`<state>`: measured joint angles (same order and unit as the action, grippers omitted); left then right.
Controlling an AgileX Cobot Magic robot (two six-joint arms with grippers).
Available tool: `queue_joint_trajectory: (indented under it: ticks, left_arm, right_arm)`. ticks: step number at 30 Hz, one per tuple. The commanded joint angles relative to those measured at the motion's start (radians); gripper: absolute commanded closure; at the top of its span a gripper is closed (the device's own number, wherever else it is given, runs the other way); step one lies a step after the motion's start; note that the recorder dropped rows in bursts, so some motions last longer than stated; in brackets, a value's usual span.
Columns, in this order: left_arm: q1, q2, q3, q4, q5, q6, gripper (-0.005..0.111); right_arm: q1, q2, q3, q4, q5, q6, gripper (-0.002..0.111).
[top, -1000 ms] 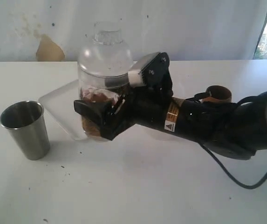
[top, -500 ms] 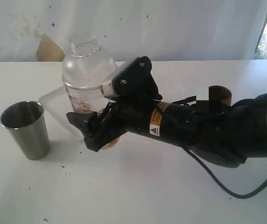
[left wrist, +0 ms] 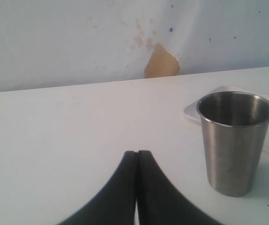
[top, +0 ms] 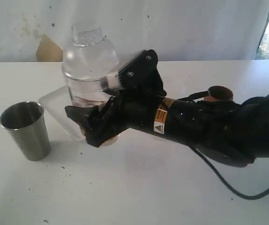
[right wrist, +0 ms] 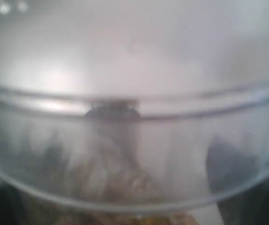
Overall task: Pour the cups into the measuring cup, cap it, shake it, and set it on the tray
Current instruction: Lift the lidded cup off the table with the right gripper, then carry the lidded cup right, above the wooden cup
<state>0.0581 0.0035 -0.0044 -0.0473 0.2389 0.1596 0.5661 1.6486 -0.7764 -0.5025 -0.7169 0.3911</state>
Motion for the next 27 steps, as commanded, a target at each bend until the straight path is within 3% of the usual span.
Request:
queue_joint_trajectory:
  ticks: [1, 3, 6, 7, 9, 10, 13, 14, 17, 18, 20, 21, 24, 25, 27]
  left_arm:
    - [0.0, -0.003, 0.004, 0.0, -0.004, -0.001, 0.107]
    - [0.0, -0.003, 0.004, 0.0, -0.004, -0.001, 0.107]
    - [0.0, -0.003, 0.004, 0.0, -0.004, -0.001, 0.107]
    - [0.0, -0.003, 0.004, 0.0, -0.004, -0.001, 0.107]
    - [0.0, -0.003, 0.004, 0.0, -0.004, -0.001, 0.107]
    - [0.0, -0.003, 0.004, 0.0, -0.004, -0.001, 0.107]
    - [-0.002, -0.003, 0.004, 0.0, -0.004, -0.001, 0.107]
    - [-0.002, -0.003, 0.004, 0.0, -0.004, -0.001, 0.107]
    - [-0.002, -0.003, 0.004, 0.0, -0.004, -0.001, 0.107]
    - [-0.002, -0.003, 0.004, 0.0, -0.004, -0.001, 0.107]
    - [-0.002, -0.003, 0.004, 0.0, -0.004, -0.001, 0.107]
    - [-0.002, -0.003, 0.004, 0.0, -0.004, -0.001, 0.107]
    - [-0.002, -0.003, 0.004, 0.0, -0.004, -0.001, 0.107]
    - [-0.002, -0.003, 0.004, 0.0, -0.004, -0.001, 0.107]
    - [-0.002, -0.003, 0.004, 0.0, -0.004, -0.001, 0.107]
  right_arm:
    - [-0.028, -0.031, 0.027, -0.033, -0.104, 0.092, 0.108]
    - [-0.005, -0.041, 0.032, -0.194, -0.233, 0.101, 0.108]
    - [-0.005, -0.042, 0.02, 0.207, 0.015, -0.072, 0.108]
    - [-0.019, -0.042, 0.025, 0.177, 0.005, -0.058, 0.108]
    - [-0.019, -0.064, 0.046, -0.091, -0.163, 0.085, 0.108]
    - [-0.013, -0.072, 0.046, -0.157, -0.196, 0.06, 0.108]
    - [-0.02, -0.075, 0.031, 0.18, 0.006, -0.067, 0.108]
    - [-0.038, -0.075, 0.034, 0.181, -0.003, -0.049, 0.108]
    - [-0.045, -0.109, 0.057, -0.159, -0.16, 0.073, 0.108]
    - [-0.043, -0.113, 0.057, -0.127, -0.121, 0.035, 0.108]
    - [-0.058, -0.11, 0.054, 0.153, -0.01, -0.037, 0.108]
    - [-0.071, -0.109, 0.061, 0.158, -0.026, -0.012, 0.108]
    - [-0.078, -0.142, 0.083, -0.186, -0.213, 0.103, 0.108]
    - [-0.076, -0.149, 0.081, -0.153, -0.16, 0.072, 0.108]
    - [-0.087, -0.151, 0.077, 0.097, -0.013, 0.01, 0.108]
